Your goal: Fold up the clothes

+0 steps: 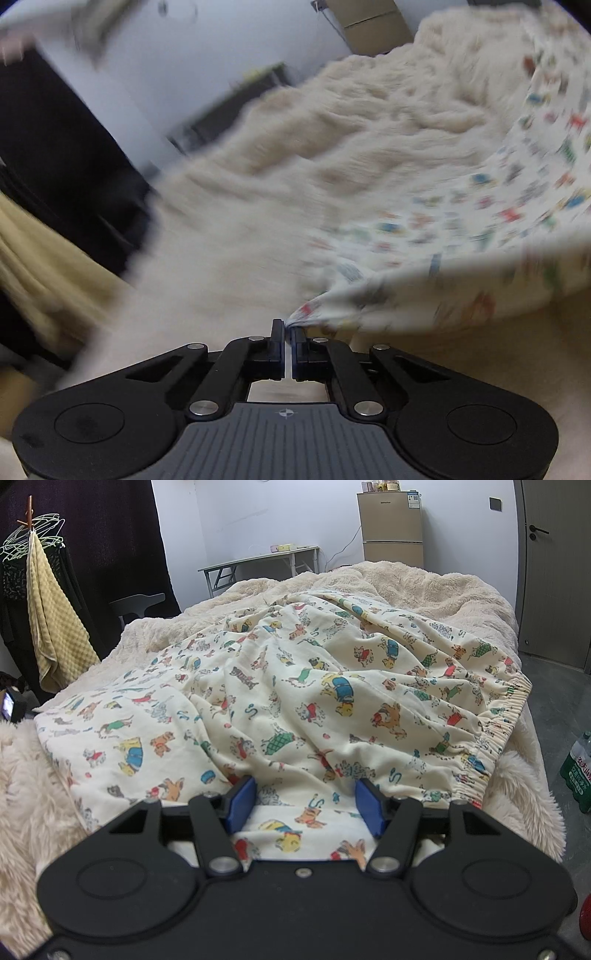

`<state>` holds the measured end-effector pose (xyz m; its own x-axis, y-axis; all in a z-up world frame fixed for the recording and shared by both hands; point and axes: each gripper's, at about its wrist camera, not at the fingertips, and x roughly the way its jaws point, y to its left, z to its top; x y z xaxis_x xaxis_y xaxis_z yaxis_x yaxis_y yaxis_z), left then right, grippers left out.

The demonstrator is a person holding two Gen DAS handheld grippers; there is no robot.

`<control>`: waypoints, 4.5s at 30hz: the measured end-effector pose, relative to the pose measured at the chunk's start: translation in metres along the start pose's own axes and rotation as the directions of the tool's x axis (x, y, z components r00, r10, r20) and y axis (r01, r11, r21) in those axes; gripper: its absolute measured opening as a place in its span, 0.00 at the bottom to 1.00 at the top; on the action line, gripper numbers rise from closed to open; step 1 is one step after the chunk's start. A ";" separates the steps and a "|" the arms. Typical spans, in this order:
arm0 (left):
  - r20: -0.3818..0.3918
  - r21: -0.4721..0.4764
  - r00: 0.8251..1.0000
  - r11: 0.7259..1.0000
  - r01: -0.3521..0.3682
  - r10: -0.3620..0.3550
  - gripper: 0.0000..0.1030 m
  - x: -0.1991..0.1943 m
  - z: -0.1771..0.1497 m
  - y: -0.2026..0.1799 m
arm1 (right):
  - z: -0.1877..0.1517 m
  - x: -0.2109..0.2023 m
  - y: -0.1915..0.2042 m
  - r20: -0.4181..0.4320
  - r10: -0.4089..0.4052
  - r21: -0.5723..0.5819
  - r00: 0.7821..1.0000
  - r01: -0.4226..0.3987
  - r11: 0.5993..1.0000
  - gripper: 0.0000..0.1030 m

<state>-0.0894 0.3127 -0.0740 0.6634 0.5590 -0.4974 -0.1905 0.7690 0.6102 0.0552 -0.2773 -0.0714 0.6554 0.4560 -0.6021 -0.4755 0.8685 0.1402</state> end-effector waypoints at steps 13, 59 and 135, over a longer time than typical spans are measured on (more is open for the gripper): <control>-0.070 0.233 0.953 0.923 0.304 -0.296 0.50 -0.052 -0.050 0.043 | 0.000 0.000 0.000 0.001 -0.001 0.000 1.000 0.001 1.000 0.58; 0.389 0.549 0.734 0.780 0.300 -0.557 0.35 -0.115 0.006 -0.103 | -0.048 -0.078 0.027 0.118 0.021 -0.660 0.993 0.063 0.749 0.63; 0.157 -0.427 0.315 0.223 0.876 -0.936 0.17 0.117 0.326 -0.179 | -0.005 0.087 -0.240 0.300 0.180 0.646 0.937 -0.338 0.684 0.30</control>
<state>0.2586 0.1390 -0.0403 0.5012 -0.5924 -0.6307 0.2302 0.7939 -0.5627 0.2231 -0.4474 -0.1613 0.7040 0.6422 -0.3033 -0.1679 0.5654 0.8075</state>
